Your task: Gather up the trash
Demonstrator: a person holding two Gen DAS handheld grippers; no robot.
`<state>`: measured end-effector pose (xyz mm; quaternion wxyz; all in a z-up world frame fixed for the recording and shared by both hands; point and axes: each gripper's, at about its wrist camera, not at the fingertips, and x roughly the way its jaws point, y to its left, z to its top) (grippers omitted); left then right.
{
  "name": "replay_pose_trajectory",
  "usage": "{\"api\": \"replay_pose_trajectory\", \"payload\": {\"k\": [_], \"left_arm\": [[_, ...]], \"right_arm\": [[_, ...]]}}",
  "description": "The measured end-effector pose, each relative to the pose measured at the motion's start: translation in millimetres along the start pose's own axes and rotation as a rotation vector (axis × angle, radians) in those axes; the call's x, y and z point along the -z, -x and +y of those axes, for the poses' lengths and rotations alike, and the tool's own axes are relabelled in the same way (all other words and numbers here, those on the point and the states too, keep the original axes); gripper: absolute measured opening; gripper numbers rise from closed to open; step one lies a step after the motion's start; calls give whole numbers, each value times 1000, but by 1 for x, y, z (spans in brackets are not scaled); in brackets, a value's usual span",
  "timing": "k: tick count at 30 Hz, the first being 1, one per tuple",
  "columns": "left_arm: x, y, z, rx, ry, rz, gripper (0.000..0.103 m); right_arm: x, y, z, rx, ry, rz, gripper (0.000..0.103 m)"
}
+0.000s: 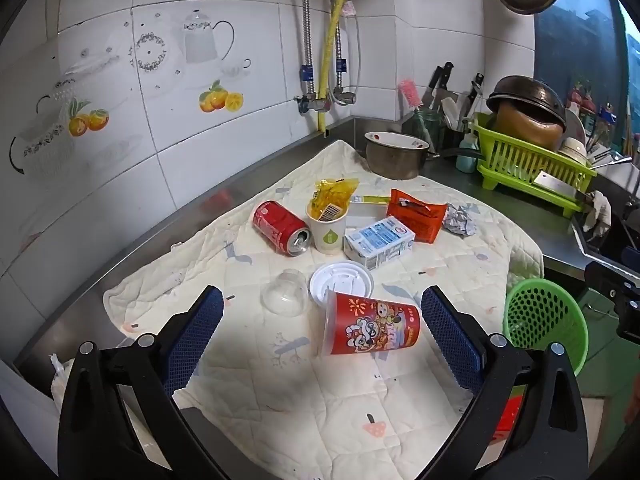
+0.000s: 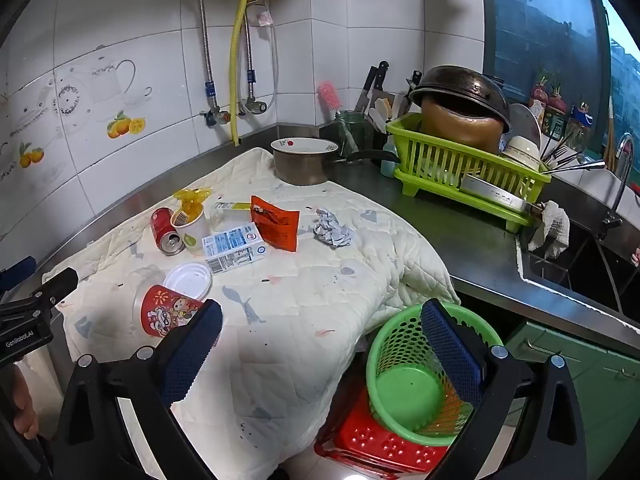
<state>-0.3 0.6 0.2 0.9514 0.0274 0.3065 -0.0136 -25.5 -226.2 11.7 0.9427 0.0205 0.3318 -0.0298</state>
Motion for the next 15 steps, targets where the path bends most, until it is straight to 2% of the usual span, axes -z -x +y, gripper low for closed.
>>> {"api": "replay_pose_trajectory", "payload": {"k": [15], "left_arm": [[5,0,-6,6,-10,6,98]], "right_arm": [[0,0,1,-1,2,1,97]]}}
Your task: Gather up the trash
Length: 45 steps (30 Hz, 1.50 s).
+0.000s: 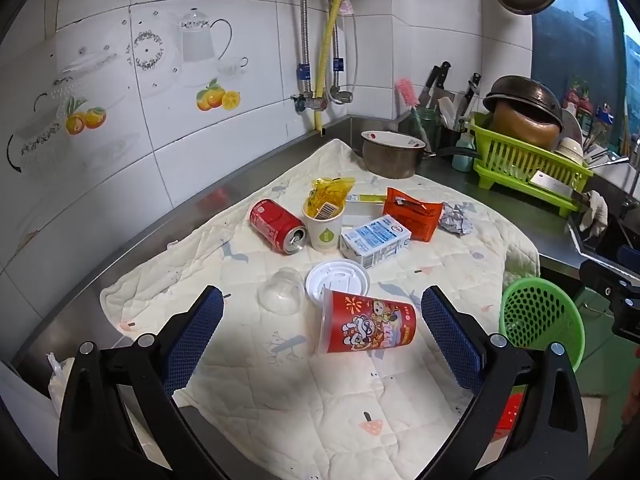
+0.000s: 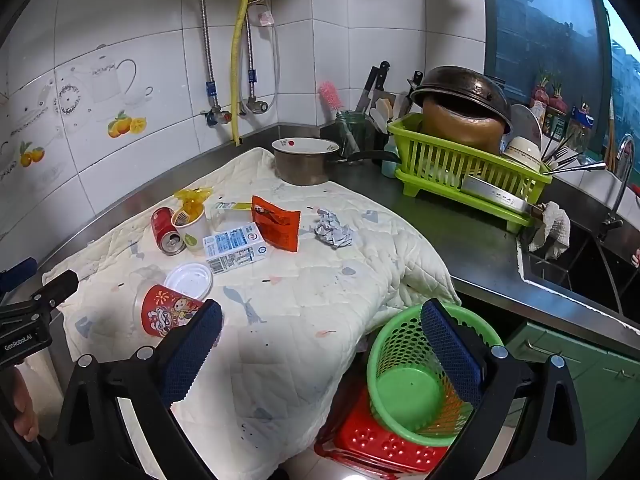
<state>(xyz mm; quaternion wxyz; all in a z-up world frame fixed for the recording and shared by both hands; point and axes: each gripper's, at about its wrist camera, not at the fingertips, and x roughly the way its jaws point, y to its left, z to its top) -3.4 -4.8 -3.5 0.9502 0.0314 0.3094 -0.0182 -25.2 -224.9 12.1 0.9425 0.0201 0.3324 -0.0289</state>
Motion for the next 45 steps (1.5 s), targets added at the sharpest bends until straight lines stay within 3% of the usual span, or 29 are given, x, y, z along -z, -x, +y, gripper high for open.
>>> {"api": "replay_pose_trajectory", "payload": {"k": [45], "left_arm": [[-3,2,6,10,5,-6,98]], "right_arm": [[-3,0,8,-4,11,0,97]]}}
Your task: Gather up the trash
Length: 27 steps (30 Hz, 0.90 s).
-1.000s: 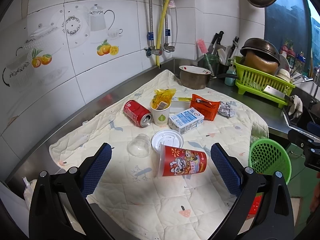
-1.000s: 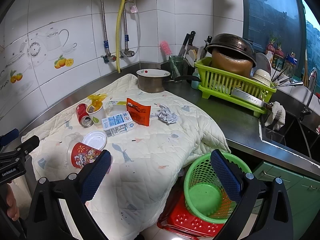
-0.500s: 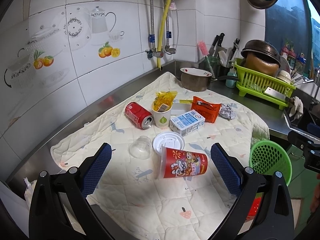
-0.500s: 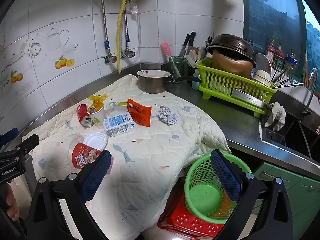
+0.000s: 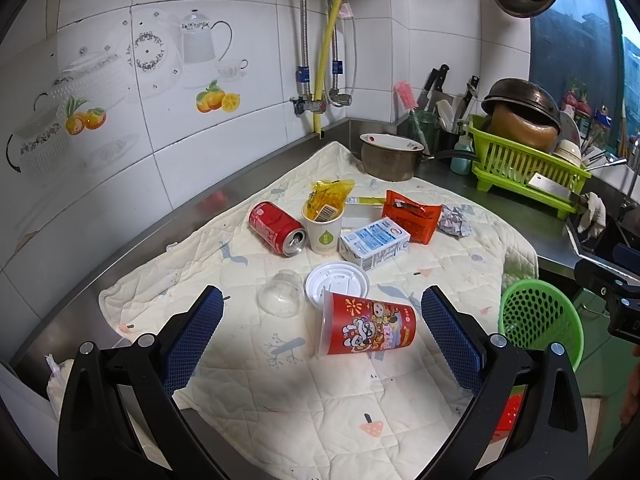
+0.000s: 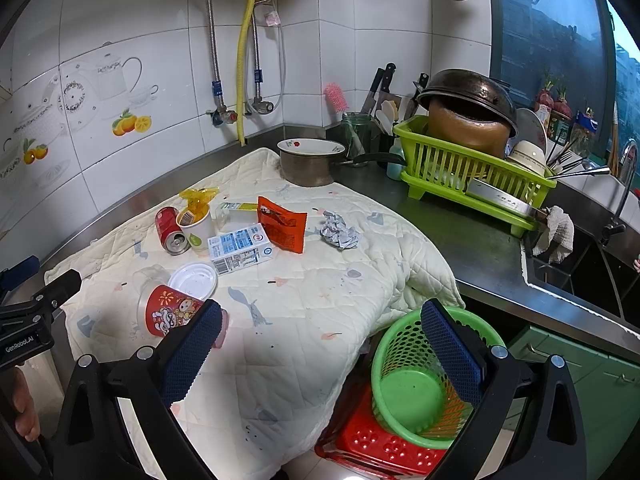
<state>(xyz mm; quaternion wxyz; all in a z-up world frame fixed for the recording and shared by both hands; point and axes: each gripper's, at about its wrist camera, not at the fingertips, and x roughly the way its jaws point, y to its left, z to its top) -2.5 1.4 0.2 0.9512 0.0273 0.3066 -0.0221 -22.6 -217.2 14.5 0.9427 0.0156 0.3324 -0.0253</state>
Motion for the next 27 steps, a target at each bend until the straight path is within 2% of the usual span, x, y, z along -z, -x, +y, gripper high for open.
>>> {"api": "replay_pose_trajectory", "payload": {"k": [18,22,25,27], "left_arm": [[1,-1,-1,19,-9,-1,97],[3,-6,3,34,-16,7,88],[6,-12,9,74,-14,22,80],[8,-19,13,130,-26,35,76]], "right_arm": [[2,-7,6,-16,12,5,97],[2,-9,8,-20,17,10,97],[2,-10,9,-22,23,11,97],[2,-12,9,-23,22,15,97]]}}
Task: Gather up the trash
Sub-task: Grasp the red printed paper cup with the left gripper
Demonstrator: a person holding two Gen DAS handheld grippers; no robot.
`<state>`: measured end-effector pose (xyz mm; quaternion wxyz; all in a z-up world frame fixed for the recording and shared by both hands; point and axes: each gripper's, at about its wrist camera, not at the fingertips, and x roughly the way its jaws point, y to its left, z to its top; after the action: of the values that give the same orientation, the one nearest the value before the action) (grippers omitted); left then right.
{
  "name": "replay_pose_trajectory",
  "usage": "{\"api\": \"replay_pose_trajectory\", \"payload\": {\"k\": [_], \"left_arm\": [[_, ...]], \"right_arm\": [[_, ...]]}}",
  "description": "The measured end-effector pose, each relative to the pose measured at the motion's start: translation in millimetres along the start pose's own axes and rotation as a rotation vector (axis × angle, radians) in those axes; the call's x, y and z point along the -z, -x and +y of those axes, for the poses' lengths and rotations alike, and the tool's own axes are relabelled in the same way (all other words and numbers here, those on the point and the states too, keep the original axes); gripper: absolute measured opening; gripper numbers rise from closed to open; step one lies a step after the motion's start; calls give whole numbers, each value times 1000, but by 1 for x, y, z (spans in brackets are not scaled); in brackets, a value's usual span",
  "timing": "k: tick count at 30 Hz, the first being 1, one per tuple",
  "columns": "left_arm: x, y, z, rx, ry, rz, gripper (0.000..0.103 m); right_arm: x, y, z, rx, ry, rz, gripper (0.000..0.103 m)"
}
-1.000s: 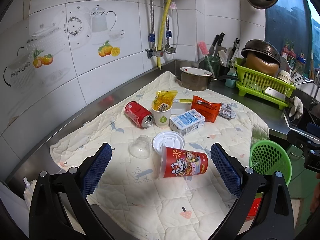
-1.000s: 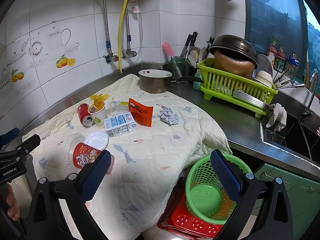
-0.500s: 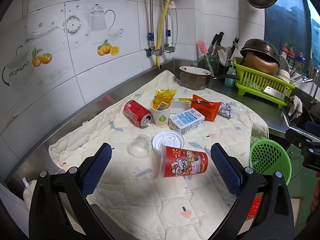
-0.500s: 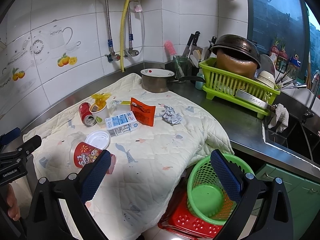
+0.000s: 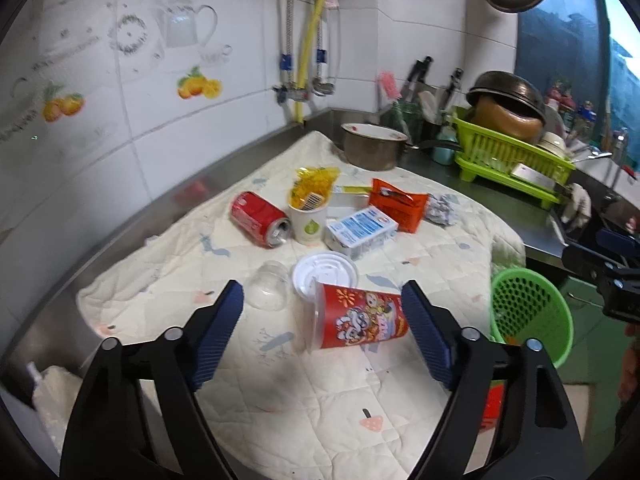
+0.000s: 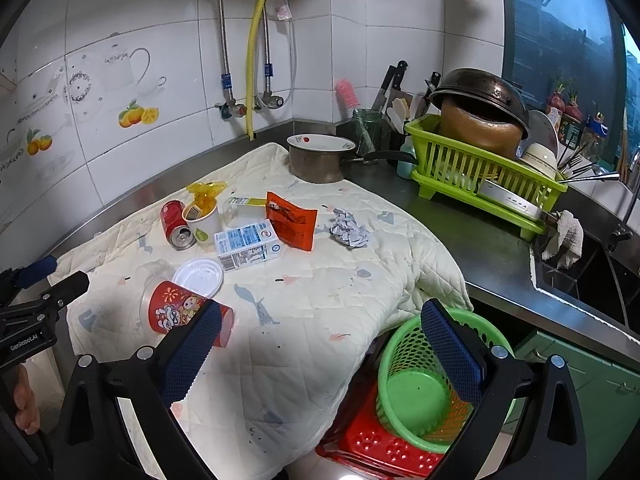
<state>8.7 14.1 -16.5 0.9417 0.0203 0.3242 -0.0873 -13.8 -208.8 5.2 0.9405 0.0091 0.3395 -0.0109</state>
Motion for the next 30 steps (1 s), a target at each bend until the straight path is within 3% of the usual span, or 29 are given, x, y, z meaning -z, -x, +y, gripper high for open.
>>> {"api": "replay_pose_trajectory", "payload": {"k": [4,10,27,30], "left_arm": [[7,-16,4,80,-39,36,69],[20,-54,16,209,-3,112,64],[38,-136,33,366,17,242,61],[42,-142,30,403,14,250,55]], "right_arm": [[1,-5,1,-5,2,11,97],[3,-15,6,-25,19,24,97],[4,-48,15,-57,56,73,97],[4,-53,19,-66,65,81,97]]}}
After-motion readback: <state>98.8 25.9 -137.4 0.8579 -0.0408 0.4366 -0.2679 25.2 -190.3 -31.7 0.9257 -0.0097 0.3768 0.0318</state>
